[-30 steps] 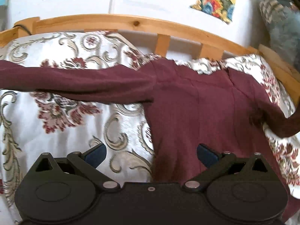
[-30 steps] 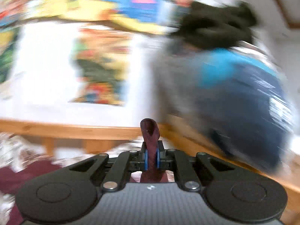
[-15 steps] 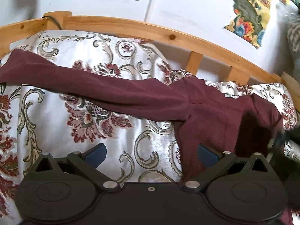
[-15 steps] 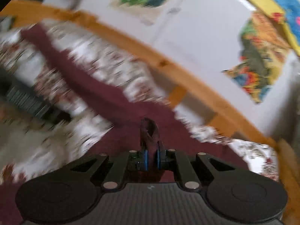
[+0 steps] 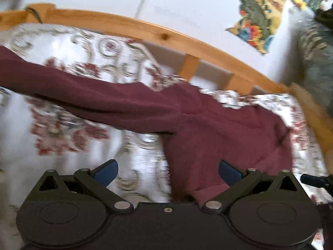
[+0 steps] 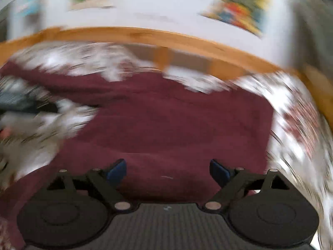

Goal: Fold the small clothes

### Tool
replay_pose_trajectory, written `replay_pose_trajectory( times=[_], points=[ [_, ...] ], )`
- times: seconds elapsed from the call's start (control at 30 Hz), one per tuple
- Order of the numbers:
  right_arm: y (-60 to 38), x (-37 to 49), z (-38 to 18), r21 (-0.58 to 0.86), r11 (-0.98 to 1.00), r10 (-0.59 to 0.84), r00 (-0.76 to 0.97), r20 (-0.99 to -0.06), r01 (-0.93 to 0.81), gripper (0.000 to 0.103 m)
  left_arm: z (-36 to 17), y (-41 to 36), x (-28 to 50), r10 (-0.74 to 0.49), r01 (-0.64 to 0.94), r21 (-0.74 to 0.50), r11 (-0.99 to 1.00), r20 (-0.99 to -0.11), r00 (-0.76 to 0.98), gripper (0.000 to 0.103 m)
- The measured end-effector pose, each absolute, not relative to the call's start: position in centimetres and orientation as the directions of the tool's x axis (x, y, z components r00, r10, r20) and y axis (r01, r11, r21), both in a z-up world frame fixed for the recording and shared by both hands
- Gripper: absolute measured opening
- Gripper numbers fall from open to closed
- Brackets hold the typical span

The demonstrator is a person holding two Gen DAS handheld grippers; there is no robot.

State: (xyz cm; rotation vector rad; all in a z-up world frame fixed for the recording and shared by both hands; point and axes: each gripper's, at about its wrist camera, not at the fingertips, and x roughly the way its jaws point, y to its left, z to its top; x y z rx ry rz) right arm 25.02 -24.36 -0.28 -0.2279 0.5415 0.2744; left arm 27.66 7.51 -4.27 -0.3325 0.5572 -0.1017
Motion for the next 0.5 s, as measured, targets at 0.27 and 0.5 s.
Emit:
replay_pose_trajectory(
  times=[0.27,0.5],
  points=[
    [-34.4,32.8,-1.4,-0.02,0.996,0.062,0.837,-0.544,-0.087,0.066,-7.1,4.7,28.8,-0.122,0.022,-0.165,0.986,-0.623,0.773,0.102],
    [-39.1,38.0,-1.9,0.19,0.982,0.117,0.831,-0.543,-0.013,0.009,-8.7,4.3,29.3,-0.116,0.043,-0.127,0.991,-0.659,0.743,0.102]
  ],
)
